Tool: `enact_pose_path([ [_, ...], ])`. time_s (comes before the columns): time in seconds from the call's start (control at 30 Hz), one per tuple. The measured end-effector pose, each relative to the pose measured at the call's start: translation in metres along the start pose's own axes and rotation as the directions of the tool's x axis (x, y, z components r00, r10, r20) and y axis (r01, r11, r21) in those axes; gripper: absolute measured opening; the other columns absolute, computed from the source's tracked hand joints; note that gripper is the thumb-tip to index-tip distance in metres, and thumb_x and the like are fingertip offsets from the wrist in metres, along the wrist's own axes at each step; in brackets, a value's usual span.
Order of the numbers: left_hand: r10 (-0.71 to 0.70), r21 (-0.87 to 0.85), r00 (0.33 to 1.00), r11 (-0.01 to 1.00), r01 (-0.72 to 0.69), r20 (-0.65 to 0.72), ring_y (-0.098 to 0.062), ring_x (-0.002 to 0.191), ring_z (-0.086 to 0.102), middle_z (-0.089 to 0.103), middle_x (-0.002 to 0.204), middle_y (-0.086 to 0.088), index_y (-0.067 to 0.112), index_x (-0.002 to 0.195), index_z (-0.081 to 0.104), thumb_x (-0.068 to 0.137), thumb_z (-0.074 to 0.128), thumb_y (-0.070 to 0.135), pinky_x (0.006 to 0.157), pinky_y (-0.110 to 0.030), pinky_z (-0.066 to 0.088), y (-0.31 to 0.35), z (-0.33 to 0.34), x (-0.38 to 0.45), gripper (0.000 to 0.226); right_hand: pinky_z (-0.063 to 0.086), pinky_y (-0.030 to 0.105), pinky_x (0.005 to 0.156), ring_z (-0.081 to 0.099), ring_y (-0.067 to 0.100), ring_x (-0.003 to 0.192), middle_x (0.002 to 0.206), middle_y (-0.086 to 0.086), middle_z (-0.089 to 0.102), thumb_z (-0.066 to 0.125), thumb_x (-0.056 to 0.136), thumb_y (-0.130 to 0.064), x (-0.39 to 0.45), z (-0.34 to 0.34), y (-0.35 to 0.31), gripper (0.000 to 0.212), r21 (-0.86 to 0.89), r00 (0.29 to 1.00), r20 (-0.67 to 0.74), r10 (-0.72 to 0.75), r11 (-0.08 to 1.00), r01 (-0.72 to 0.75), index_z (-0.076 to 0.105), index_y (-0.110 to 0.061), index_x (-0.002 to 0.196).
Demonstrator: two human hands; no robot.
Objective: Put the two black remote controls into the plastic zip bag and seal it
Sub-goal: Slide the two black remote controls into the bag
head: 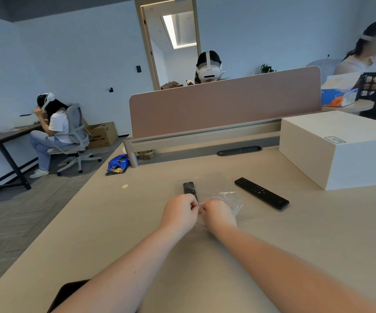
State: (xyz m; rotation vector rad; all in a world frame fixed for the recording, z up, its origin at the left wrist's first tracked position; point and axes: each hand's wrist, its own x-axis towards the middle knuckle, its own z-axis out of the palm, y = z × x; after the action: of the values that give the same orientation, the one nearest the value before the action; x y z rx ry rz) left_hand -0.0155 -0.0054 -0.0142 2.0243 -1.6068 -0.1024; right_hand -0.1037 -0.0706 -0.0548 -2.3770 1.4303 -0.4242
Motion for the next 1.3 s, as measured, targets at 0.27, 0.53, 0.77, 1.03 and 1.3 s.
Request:
enact_pose_path([
  [0.27,0.002,0.031,1.000,1.000,-0.002,0.005,-0.029,0.085,0.064,0.074,0.087,-0.008,0.011,0.083,0.070,0.085,0.060,0.016,0.070,-0.033,0.050,0.002,-0.004,0.003,0.011,0.044,0.031,0.058,0.056,0.030,0.071,0.071,0.006,0.064,0.048,0.091,-0.023,-0.043,-0.041,0.041,0.024,0.102,0.948,-0.319,0.013,0.995,0.020,0.061,-0.011,0.075],
  [0.53,0.032,0.035,0.999,0.999,-0.031,-0.032,-0.028,0.083,0.064,0.074,0.085,-0.003,0.018,0.082,0.068,0.087,0.060,0.026,0.069,-0.033,0.051,0.010,0.002,-0.001,0.013,0.041,0.041,0.096,0.043,0.031,0.121,0.125,0.007,0.056,0.050,0.090,-0.038,-0.035,-0.064,0.124,0.039,-0.046,0.901,-0.235,0.365,0.921,-0.386,0.049,-0.022,0.126],
  [0.77,0.008,0.116,1.000,0.993,-0.007,-0.011,-0.026,0.087,0.064,0.073,0.089,0.002,0.023,0.084,0.066,0.086,0.059,0.029,0.067,-0.031,0.048,0.013,0.001,0.000,0.009,0.045,0.034,0.085,0.053,0.030,0.114,0.114,0.009,0.066,0.051,0.093,-0.034,-0.032,-0.061,0.143,0.033,-0.093,0.919,-0.189,0.346,0.925,-0.368,0.055,-0.019,0.122],
  [1.03,-0.064,0.104,0.998,0.993,0.063,0.007,-0.024,0.090,0.064,0.073,0.091,0.004,0.024,0.082,0.068,0.086,0.061,0.029,0.070,-0.031,0.050,0.016,-0.001,0.005,0.010,0.051,0.031,0.073,0.063,0.028,0.094,0.100,0.010,0.071,0.058,0.091,-0.023,-0.042,-0.078,0.116,0.027,0.309,0.906,-0.240,0.349,0.912,-0.269,0.067,-0.016,0.115],
  [1.3,-0.164,0.048,0.986,0.985,0.164,0.004,-0.028,0.085,0.065,0.073,0.087,-0.004,0.018,0.081,0.071,0.086,0.059,0.025,0.072,-0.035,0.054,0.022,-0.005,0.011,0.015,0.043,0.019,0.062,0.057,0.013,0.077,0.092,0.002,0.072,0.073,0.082,-0.028,-0.086,-0.144,0.074,0.028,0.568,0.993,-0.003,0.118,0.818,-0.096,0.072,-0.022,0.110],
])
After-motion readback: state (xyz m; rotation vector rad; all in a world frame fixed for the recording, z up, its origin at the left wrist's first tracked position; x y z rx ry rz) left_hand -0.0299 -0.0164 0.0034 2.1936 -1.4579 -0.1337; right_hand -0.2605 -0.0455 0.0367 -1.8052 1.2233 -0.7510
